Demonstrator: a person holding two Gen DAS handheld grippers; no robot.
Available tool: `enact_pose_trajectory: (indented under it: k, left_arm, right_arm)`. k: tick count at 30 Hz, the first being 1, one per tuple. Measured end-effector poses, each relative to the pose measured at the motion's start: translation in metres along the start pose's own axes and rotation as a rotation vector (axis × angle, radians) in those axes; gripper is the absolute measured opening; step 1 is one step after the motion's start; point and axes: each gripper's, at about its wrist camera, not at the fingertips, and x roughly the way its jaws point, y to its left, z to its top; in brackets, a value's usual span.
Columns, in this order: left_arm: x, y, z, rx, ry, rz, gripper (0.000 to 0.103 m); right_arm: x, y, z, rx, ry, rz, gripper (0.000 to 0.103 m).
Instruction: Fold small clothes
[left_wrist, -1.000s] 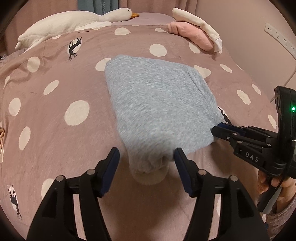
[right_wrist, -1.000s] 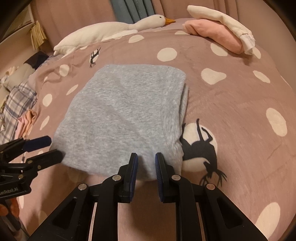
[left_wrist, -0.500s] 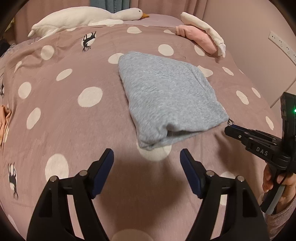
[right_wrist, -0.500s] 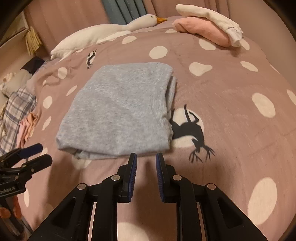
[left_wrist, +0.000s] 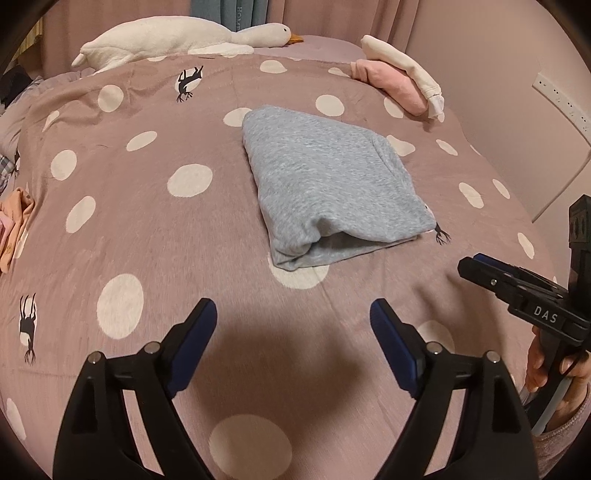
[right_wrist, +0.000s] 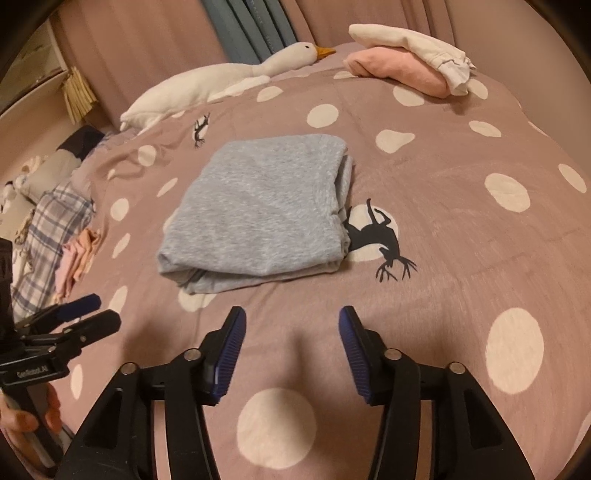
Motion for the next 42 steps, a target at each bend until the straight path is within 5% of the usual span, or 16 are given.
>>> enact_pose_trajectory:
  k: [10,21,42]
  left_arm:
    - [-0.014,0.003,-0.004,-0.059,-0.029,-0.047,0.101]
    - [-0.012,0.014,-0.002,-0.147,-0.003,-0.110,0.102]
    - [-0.016,0.010,-0.003,-0.136,-0.013,-0.122,0.103]
  right_arm:
    - [-0.014,-0.002,-0.008,0.063,-0.014,0.069,0.070]
    - [-0.014,-0.026,-0.015,0.246,0.000,0.197,0.085]
    - [-0.022,-0.035,-0.015,0.324,-0.066,0.345,0.096]
